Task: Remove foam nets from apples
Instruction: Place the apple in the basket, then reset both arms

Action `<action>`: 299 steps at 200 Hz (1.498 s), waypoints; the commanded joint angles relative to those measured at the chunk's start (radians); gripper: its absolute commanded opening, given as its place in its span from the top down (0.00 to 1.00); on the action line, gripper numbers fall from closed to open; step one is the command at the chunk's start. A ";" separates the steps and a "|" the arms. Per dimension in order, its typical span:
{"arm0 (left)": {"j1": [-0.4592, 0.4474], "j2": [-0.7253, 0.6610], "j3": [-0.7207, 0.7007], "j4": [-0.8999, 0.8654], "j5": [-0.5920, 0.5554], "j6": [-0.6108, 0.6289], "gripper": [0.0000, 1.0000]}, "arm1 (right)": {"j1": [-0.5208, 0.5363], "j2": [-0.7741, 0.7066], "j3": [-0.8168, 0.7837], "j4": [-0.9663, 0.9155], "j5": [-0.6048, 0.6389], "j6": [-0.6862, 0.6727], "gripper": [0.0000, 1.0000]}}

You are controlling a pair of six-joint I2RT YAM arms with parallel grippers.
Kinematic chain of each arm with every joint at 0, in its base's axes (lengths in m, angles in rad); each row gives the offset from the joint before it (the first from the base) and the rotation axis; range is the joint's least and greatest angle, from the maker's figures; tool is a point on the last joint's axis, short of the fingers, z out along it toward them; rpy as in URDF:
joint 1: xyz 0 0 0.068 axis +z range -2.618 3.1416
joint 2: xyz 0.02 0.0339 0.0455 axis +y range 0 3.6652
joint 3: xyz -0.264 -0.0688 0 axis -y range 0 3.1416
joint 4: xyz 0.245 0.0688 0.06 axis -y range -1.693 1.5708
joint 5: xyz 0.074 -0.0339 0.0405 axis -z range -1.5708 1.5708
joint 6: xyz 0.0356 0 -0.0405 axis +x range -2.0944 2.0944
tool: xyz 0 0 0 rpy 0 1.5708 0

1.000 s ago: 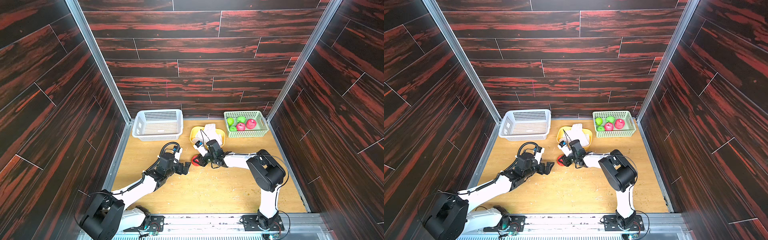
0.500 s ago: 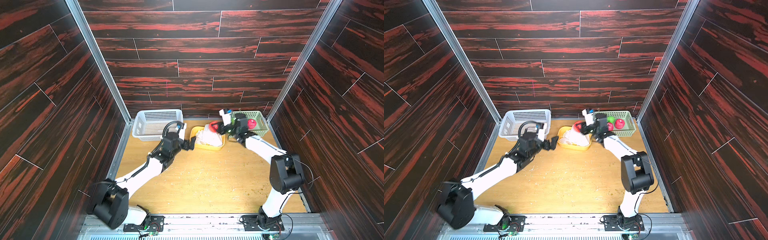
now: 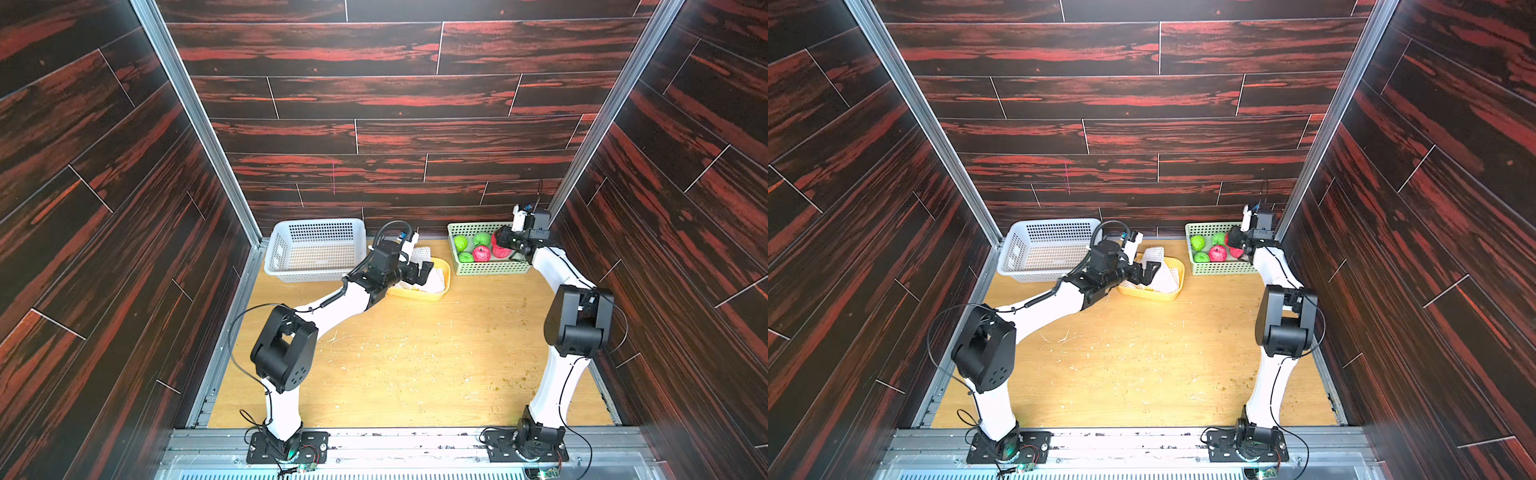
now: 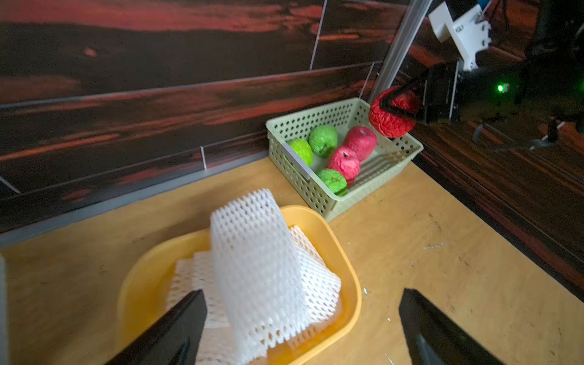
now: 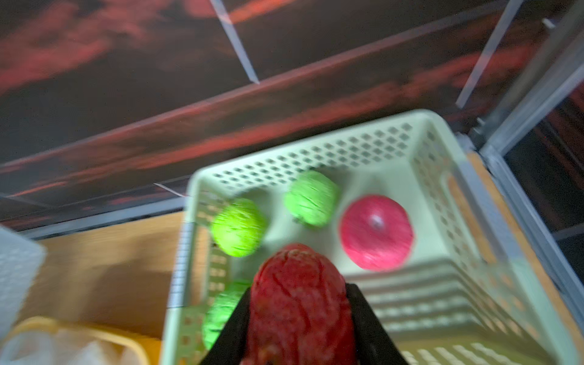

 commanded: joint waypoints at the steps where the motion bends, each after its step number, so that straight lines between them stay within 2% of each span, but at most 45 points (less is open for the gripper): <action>1: -0.011 0.010 0.044 -0.013 0.036 -0.015 0.00 | -0.037 0.047 0.015 -0.061 0.052 -0.003 0.69; 36: -0.011 0.019 0.033 -0.024 0.018 -0.005 0.00 | -0.077 0.083 0.016 -0.049 0.051 -0.002 0.68; 91: -0.011 0.015 0.016 -0.025 0.009 0.000 0.00 | -0.098 0.212 0.186 -0.131 0.042 -0.020 0.65; 108: -0.011 0.008 0.004 -0.010 0.009 -0.008 0.00 | -0.097 0.250 0.246 -0.179 0.049 -0.022 0.55; 122: -0.011 0.000 0.000 -0.005 0.013 -0.009 0.00 | -0.097 0.262 0.270 -0.201 0.042 -0.018 0.42; 148: -0.011 -0.040 -0.022 -0.004 0.003 -0.001 0.00 | -0.097 0.222 0.236 -0.190 0.029 -0.012 0.28; 183: -0.009 -0.137 -0.119 0.052 -0.036 0.019 0.00 | -0.096 0.107 0.157 -0.159 0.039 -0.006 0.22; 201: -0.004 -0.234 -0.179 0.063 -0.067 0.027 0.00 | -0.097 0.038 0.128 -0.172 0.026 -0.005 0.21; 222: 0.010 -0.368 -0.309 0.097 -0.212 -0.005 0.00 | -0.096 -0.110 -0.034 -0.075 -0.040 0.007 0.21; 229: 0.015 -0.424 -0.370 0.125 -0.297 -0.013 0.00 | -0.096 -0.182 -0.118 -0.017 -0.052 0.011 0.20; 249: 0.031 -0.585 -0.562 0.212 -0.529 -0.001 0.00 | -0.091 -0.407 -0.417 0.204 -0.040 0.029 0.21; 272: 0.082 -0.726 -0.726 0.196 -0.773 0.006 0.00 | -0.046 -0.675 -0.804 0.504 0.027 0.074 0.21; 285: 0.140 -0.797 -0.809 0.154 -0.870 -0.023 0.00 | 0.033 -0.787 -0.972 0.608 0.133 0.049 0.21; 299: 0.192 -0.873 -0.897 0.115 -0.985 -0.061 0.00 | 0.167 -0.853 -1.108 0.692 0.342 -0.032 0.20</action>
